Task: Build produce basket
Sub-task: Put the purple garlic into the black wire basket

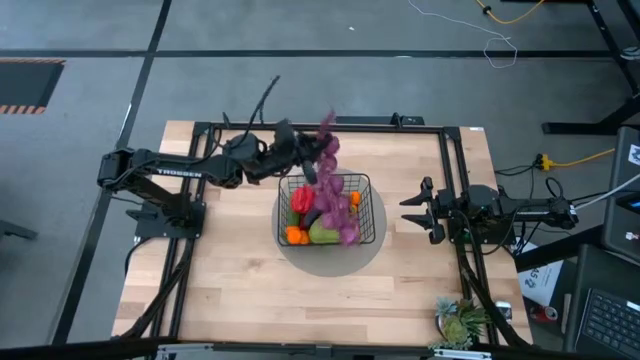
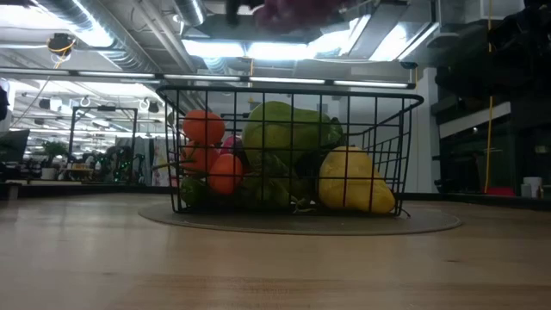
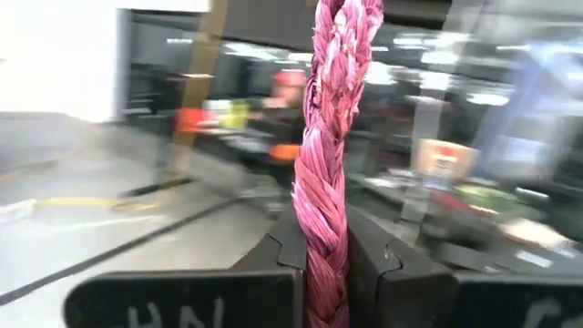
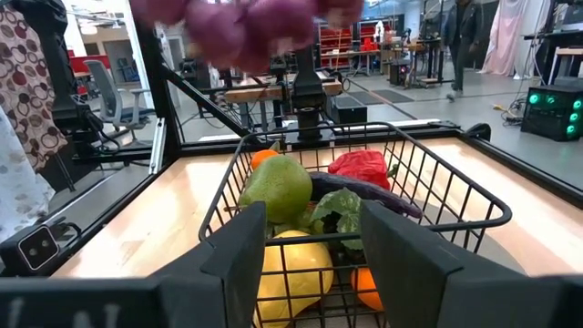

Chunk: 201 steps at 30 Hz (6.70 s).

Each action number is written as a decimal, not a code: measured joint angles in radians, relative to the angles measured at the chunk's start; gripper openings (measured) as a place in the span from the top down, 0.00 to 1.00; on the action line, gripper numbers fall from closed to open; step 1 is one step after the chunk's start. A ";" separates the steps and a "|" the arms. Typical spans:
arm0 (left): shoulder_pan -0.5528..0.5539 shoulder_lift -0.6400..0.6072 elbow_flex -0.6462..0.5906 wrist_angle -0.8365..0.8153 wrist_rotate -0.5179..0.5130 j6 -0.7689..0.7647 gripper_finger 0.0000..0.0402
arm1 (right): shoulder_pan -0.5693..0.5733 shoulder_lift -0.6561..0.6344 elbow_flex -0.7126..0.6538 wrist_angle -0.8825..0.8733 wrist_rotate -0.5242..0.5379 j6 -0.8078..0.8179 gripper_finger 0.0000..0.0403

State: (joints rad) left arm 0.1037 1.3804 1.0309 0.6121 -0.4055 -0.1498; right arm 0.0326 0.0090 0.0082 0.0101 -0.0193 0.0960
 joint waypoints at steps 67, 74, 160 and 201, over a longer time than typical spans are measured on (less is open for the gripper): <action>-0.344 0.213 -0.001 0.044 -0.973 0.029 0.76 | 0.000 0.000 0.000 0.000 0.000 0.001 0.55; -0.347 0.213 -0.001 0.044 -0.996 0.029 0.68 | 0.000 0.000 0.000 0.000 0.000 0.001 0.55; -0.363 0.150 -0.001 -0.818 -0.437 -1.054 0.66 | 0.000 0.000 0.000 0.000 0.000 0.001 0.55; -0.305 0.156 -0.001 -0.965 -0.384 -1.281 0.89 | 0.000 0.000 0.000 0.000 0.000 0.001 0.55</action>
State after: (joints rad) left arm -0.2012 1.5364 1.0302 -0.3527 -0.7895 -1.4309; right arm 0.0330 0.0090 0.0078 0.0101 -0.0193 0.0967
